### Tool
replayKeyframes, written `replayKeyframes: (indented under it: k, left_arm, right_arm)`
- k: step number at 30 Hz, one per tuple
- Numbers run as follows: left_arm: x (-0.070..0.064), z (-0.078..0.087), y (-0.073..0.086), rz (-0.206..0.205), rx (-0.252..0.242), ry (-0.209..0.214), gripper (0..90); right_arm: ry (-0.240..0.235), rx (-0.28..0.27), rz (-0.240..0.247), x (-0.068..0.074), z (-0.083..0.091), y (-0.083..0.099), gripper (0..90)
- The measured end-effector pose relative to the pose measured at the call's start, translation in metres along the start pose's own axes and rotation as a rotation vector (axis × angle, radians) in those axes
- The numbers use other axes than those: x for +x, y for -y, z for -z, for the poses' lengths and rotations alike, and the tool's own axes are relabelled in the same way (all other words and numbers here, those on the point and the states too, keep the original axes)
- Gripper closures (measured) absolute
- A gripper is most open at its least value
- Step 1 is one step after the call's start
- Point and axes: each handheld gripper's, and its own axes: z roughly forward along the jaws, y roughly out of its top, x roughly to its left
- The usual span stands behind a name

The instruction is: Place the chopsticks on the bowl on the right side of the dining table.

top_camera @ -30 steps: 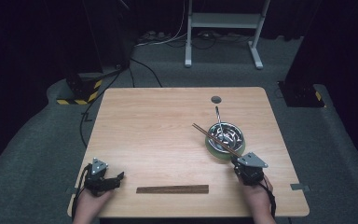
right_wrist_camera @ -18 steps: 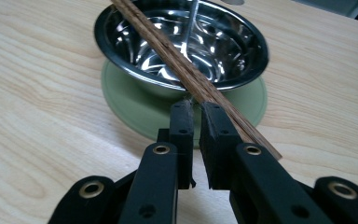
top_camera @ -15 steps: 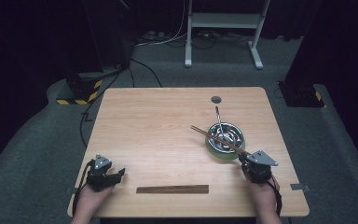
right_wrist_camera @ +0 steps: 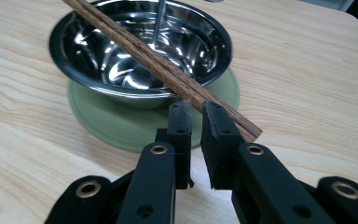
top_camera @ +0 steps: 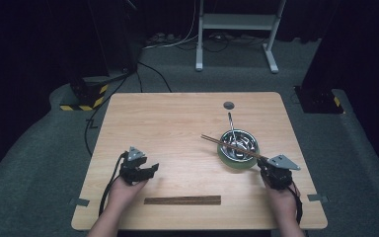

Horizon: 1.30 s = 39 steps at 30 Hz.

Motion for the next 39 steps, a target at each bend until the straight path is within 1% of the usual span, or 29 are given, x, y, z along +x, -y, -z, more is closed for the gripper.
replayKeyframes:
  k: [1,2,5,7,9,12,13,14,15,17,18,20,21,22,23,24,25,26,28,29,30,31,33,36,39]
  left_arm:
    - [-0.005,-0.005,-0.006,-0.024,-0.003,0.002,40.8]
    - [-0.008,-0.008,-0.009,-0.030,-0.003,0.001,40.7]
    - [-0.019,-0.021,-0.020,-0.060,-0.011,0.001,40.8]
    - [-0.024,-0.031,-0.025,-0.061,-0.011,0.000,40.8]
    - [-0.029,-0.040,-0.029,-0.059,-0.015,0.005,40.5]
    - [-0.035,-0.049,-0.032,-0.054,-0.015,0.004,41.1]
    - [-0.037,-0.052,-0.033,-0.060,-0.017,0.002,41.1]
    - [-0.039,-0.054,-0.034,-0.061,-0.017,0.001,41.1]
    - [-0.041,-0.057,-0.036,-0.057,-0.020,0.002,41.1]
    - [-0.045,-0.060,-0.039,-0.058,-0.026,0.005,41.0]
    - [-0.047,-0.062,-0.041,-0.063,-0.031,0.009,41.1]
    - [-0.052,-0.066,-0.044,-0.065,-0.036,0.029,40.9]
    - [-0.055,-0.067,-0.046,-0.082,-0.036,0.033,40.8]
    - [-0.058,-0.070,-0.047,-0.083,-0.037,0.032,40.8]
    - [-0.060,-0.071,-0.048,-0.089,-0.036,0.035,40.7]
    - [-0.062,-0.073,-0.049,-0.089,-0.035,0.033,40.7]
    - [-0.064,-0.075,-0.050,-0.092,-0.043,0.033,40.8]
    - [-0.065,-0.077,-0.050,-0.083,-0.047,0.029,41.0]
    - [-0.067,-0.080,-0.052,-0.091,-0.044,0.025,41.0]
    - [-0.068,-0.082,-0.052,-0.087,-0.044,0.021,41.0]
    - [-0.069,-0.083,-0.053,-0.086,-0.045,0.023,41.0]
    - [-0.070,-0.085,-0.054,-0.080,-0.048,0.023,40.9]
    - [-0.072,-0.086,-0.055,-0.079,-0.052,0.022,40.8]
    - [-0.075,-0.088,-0.058,-0.080,-0.052,0.027,40.6]
    - [-0.077,-0.090,-0.059,-0.072,-0.064,0.027,40.8]
  right_arm:
    - [0.004,0.003,0.006,-0.002,-0.001,-0.001,81.6]
    - [0.005,0.009,0.000,-0.004,-0.001,-0.002,81.6]
    - [0.010,0.016,0.004,-0.008,-0.003,-0.004,81.6]
    - [0.018,0.025,0.007,-0.012,-0.005,-0.004,81.5]
    - [0.017,0.032,-0.001,-0.015,-0.007,-0.004,81.3]
    - [0.027,0.036,-0.016,-0.021,-0.009,-0.004,81.0]
    - [0.027,0.035,-0.011,-0.022,-0.009,-0.005,81.0]
    - [0.029,0.039,-0.017,-0.024,-0.009,-0.006,81.0]
    - [0.031,0.038,-0.010,-0.025,-0.010,-0.006,81.0]
    - [0.036,0.042,-0.013,-0.027,-0.011,-0.009,81.0]
    - [0.041,0.035,-0.010,-0.028,-0.012,-0.009,81.0]
    - [0.046,0.042,-0.013,-0.029,-0.014,-0.011,81.1]
    - [0.049,0.035,-0.001,-0.032,-0.016,-0.011,81.3]
    - [0.049,0.035,-0.017,-0.032,-0.017,-0.012,81.4]
    - [0.049,0.037,-0.020,-0.034,-0.019,-0.012,81.5]
    - [0.052,0.038,-0.013,-0.035,-0.020,-0.012,81.5]
    - [0.055,0.042,-0.019,-0.036,-0.021,-0.013,81.6]
    - [0.057,0.043,-0.015,-0.037,-0.022,-0.013,81.7]
    - [0.059,0.047,-0.028,-0.039,-0.024,-0.014,81.8]
    - [0.061,0.044,-0.025,-0.042,-0.025,-0.015,81.9]
    - [0.064,0.046,-0.014,-0.044,-0.026,-0.016,82.0]
    - [0.064,0.045,-0.018,-0.046,-0.026,-0.016,82.2]
    - [0.062,0.063,-0.018,-0.049,-0.028,-0.018,82.2]
    - [0.059,0.066,-0.018,-0.054,-0.029,-0.019,82.1]
    - [0.063,0.064,0.007,-0.056,-0.030,-0.021,82.1]
